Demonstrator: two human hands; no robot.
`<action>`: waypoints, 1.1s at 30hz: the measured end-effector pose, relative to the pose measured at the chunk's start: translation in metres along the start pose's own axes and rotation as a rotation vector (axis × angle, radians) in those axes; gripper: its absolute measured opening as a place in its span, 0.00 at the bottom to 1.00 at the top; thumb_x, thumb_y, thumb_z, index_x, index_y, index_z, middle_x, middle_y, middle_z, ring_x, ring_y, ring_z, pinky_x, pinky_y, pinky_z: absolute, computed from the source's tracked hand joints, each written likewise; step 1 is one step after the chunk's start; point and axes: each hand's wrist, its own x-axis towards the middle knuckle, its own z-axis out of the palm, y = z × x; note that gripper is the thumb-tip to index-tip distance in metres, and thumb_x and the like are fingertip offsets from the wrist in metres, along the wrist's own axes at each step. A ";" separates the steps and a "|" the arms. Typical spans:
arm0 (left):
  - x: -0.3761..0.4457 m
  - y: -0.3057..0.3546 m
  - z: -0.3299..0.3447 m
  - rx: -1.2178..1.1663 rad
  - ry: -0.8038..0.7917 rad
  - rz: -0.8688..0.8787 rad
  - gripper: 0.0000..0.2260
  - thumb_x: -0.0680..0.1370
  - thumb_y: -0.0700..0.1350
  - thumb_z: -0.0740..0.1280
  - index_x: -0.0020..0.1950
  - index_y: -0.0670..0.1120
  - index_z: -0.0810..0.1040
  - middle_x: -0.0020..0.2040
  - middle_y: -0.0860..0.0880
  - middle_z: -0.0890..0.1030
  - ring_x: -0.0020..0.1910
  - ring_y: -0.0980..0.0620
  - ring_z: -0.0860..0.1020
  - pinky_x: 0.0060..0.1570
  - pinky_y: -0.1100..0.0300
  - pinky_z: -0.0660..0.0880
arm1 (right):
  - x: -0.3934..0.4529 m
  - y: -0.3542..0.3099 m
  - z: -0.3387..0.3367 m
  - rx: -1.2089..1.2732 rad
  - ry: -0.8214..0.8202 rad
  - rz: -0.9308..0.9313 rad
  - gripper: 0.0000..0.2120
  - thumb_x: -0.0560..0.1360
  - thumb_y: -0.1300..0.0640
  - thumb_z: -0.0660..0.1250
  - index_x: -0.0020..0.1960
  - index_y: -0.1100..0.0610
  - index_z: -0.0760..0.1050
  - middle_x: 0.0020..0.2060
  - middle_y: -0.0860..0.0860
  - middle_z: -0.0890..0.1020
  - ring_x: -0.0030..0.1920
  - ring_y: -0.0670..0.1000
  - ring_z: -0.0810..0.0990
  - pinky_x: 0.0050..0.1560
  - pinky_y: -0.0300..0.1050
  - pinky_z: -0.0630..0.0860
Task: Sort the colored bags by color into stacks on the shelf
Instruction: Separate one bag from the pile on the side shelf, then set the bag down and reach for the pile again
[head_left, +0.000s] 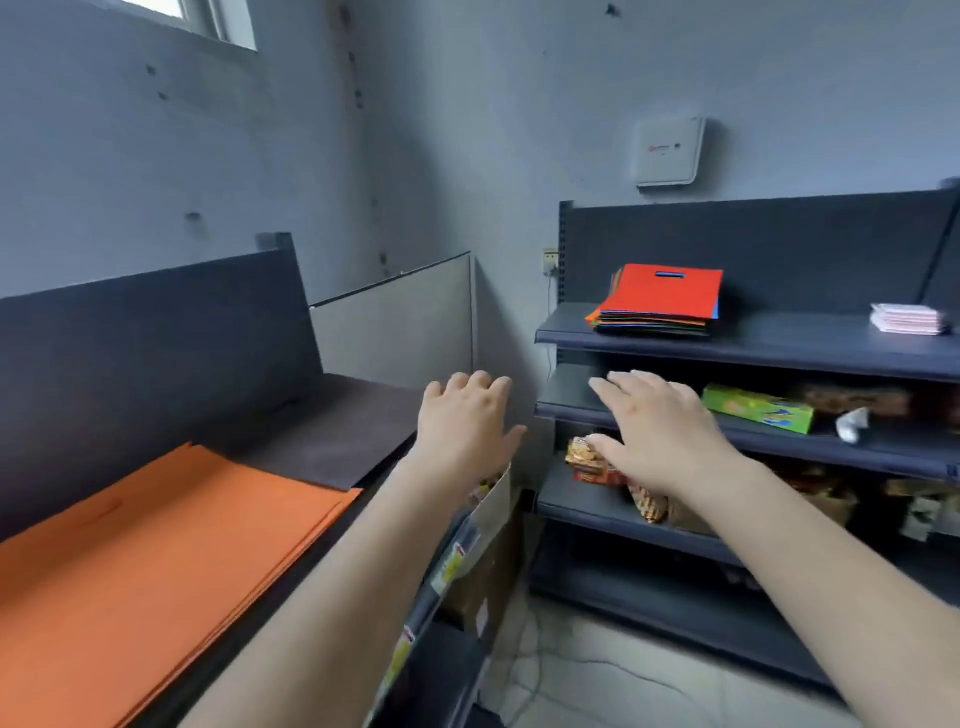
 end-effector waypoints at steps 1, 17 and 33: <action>0.012 0.007 0.007 -0.010 0.000 0.011 0.21 0.78 0.58 0.59 0.67 0.50 0.67 0.64 0.49 0.72 0.65 0.46 0.68 0.60 0.52 0.64 | 0.006 0.010 0.004 -0.004 -0.005 0.018 0.32 0.78 0.40 0.56 0.77 0.51 0.53 0.74 0.49 0.60 0.75 0.52 0.56 0.72 0.50 0.57; 0.298 0.093 0.133 -0.135 0.028 0.212 0.22 0.78 0.58 0.59 0.69 0.49 0.66 0.68 0.50 0.70 0.67 0.47 0.67 0.61 0.53 0.63 | 0.173 0.204 0.085 -0.043 -0.012 0.330 0.31 0.79 0.42 0.57 0.76 0.52 0.54 0.74 0.49 0.61 0.75 0.53 0.57 0.71 0.51 0.59; 0.482 0.144 0.243 -0.094 -0.022 0.118 0.22 0.80 0.58 0.57 0.70 0.50 0.64 0.68 0.52 0.70 0.67 0.48 0.67 0.60 0.54 0.63 | 0.323 0.362 0.174 0.050 -0.088 0.252 0.29 0.80 0.43 0.55 0.76 0.53 0.54 0.74 0.50 0.61 0.75 0.53 0.57 0.71 0.51 0.59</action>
